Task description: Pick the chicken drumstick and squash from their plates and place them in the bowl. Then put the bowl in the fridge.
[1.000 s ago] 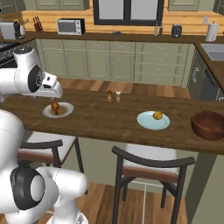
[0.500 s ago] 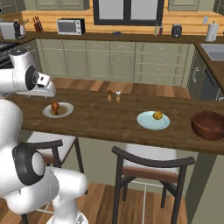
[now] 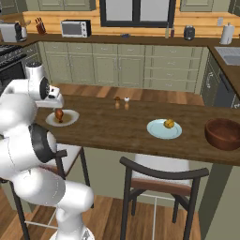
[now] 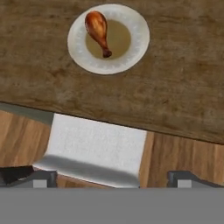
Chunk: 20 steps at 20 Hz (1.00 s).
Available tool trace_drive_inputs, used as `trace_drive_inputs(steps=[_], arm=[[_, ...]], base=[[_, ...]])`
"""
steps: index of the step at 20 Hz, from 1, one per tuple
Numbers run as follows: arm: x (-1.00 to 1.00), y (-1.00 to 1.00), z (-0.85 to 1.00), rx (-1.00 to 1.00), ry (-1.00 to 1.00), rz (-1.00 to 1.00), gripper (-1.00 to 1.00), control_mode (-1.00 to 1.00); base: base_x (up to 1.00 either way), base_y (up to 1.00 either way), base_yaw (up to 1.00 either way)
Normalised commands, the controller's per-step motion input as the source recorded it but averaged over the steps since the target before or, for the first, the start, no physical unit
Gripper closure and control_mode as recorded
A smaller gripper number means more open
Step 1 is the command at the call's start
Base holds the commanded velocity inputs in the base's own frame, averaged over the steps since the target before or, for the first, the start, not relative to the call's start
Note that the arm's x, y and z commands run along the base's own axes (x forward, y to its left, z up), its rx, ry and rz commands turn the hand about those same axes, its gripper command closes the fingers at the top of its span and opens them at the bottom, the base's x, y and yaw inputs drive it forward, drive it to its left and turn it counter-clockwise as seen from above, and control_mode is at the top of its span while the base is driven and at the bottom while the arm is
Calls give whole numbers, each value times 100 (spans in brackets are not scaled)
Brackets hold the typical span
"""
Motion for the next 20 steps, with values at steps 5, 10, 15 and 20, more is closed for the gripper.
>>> trace_drive_inputs(steps=[5, 10, 15, 20], arm=[[61, 31, -52, -1, 17, 3, -100, -100], [42, 37, -47, -9, 13, 2, -100, -100], [28, 26, -32, -15, 0, 1, -100, -100], [45, 5, -17, -6, 3, 3, -100, -100]], base=[[0, 0, 0], [0, 0, 0], [0, 0, 0], [0, 0, 0]])
